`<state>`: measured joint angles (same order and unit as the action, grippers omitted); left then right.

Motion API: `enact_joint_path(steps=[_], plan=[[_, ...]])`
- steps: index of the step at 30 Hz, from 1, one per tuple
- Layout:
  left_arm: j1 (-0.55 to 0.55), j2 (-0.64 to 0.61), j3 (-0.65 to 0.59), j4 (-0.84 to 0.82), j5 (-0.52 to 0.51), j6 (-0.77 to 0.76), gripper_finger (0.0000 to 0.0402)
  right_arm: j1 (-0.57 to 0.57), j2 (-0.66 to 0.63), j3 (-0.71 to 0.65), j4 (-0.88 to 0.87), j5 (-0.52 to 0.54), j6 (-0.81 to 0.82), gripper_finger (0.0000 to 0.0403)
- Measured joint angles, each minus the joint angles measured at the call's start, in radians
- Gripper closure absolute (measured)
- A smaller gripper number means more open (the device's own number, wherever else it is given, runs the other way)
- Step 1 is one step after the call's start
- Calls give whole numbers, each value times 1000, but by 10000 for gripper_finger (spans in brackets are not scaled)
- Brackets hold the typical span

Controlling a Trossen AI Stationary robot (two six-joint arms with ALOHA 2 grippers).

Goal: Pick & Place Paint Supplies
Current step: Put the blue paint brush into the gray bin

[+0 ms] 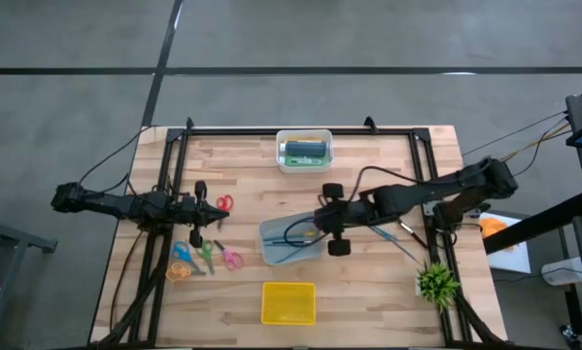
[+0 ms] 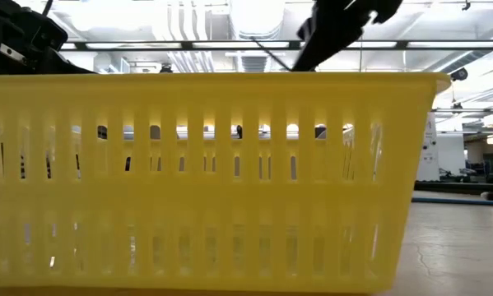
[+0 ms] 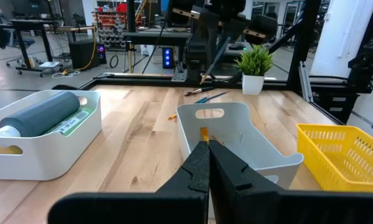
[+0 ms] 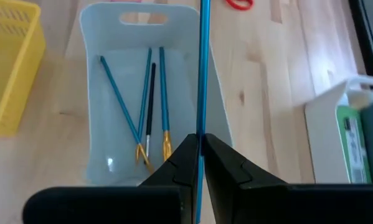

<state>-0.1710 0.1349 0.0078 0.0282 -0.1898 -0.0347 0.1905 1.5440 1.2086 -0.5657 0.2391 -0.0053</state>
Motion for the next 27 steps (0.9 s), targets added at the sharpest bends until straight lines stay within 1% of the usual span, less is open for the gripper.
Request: enact_joint_path(steps=[6,10,15,20,27], plan=[[0,0,0,0,0,0,401,-29,139,132,-18,-21,-92,385],[0,0,0,0,0,0,401,-52,241,245,-84,-89,-130,385],[0,0,0,0,0,0,401,-73,361,364,-188,-110,-140,385],[0,0,0,0,0,0,401,-80,464,446,-264,-113,-156,385],[0,0,0,0,0,0,401,-83,571,524,-300,-145,-155,385]])
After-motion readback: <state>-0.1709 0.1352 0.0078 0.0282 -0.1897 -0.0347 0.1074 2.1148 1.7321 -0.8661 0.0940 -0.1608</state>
